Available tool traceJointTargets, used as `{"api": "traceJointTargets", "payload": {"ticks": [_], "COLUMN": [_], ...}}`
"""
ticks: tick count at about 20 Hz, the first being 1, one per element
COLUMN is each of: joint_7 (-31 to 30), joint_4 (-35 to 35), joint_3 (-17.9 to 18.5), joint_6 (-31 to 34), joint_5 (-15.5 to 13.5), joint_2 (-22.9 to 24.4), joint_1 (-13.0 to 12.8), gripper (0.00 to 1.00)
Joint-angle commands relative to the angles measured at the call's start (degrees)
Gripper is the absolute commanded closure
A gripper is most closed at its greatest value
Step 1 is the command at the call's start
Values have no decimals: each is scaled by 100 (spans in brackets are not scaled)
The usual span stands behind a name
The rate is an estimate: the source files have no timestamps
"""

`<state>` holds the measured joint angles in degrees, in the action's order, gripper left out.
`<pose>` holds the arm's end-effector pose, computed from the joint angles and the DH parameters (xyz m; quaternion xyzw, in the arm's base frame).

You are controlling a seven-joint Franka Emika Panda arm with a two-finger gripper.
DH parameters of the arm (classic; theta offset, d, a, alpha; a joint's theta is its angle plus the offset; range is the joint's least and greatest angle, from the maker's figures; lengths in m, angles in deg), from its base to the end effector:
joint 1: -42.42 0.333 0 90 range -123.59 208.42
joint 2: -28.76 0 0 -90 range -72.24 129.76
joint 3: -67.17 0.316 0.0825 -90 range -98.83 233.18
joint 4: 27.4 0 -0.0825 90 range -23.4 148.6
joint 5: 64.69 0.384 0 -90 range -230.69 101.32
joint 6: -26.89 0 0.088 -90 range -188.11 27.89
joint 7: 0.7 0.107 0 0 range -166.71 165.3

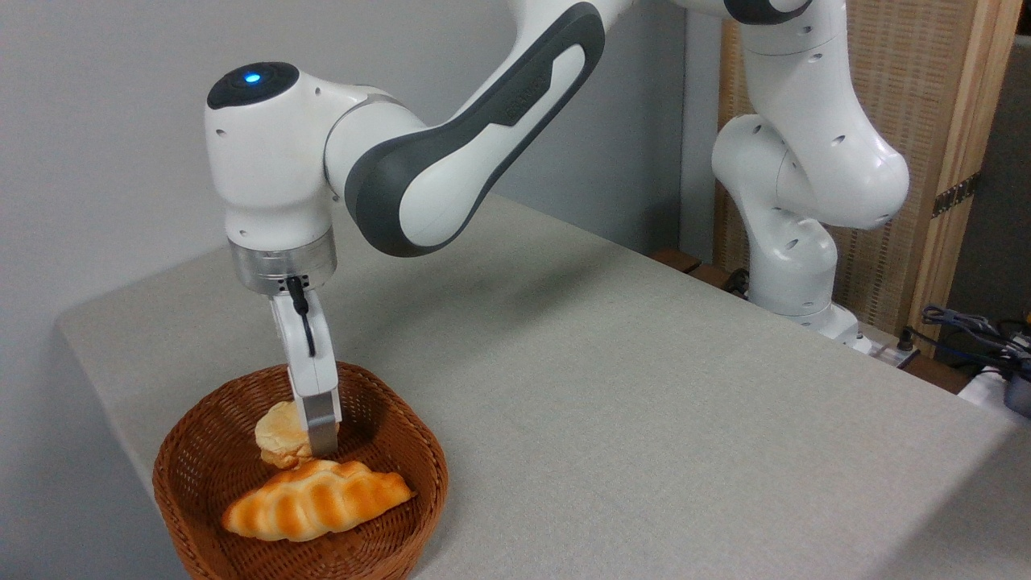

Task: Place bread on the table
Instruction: 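Close the gripper on the small round bun, then lift the bun out of the basket and carry it onto the table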

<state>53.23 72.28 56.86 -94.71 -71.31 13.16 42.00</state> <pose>0.6353 -0.1165 0.4322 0.8579 -0.5051 0.0802 0.0485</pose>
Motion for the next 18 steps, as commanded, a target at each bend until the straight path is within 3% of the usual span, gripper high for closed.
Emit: {"api": "traceJointTargets", "payload": {"ticks": [1, 4, 7, 13, 18], "joint_7": [12, 3, -137, -111, -374], "joint_4": [-72, -72, -72, -54, 25], "joint_3": [3, 29, 134, 609, 609], "joint_6": [-56, -30, 197, 2023, 3010], "joint_5": [29, 21, 12, 3, 12], "joint_2": [-22, 39, 416, 1330, 1516], "joint_1": [15, 23, 50, 50, 41], "gripper": [79, 79, 77, 71, 66]}}
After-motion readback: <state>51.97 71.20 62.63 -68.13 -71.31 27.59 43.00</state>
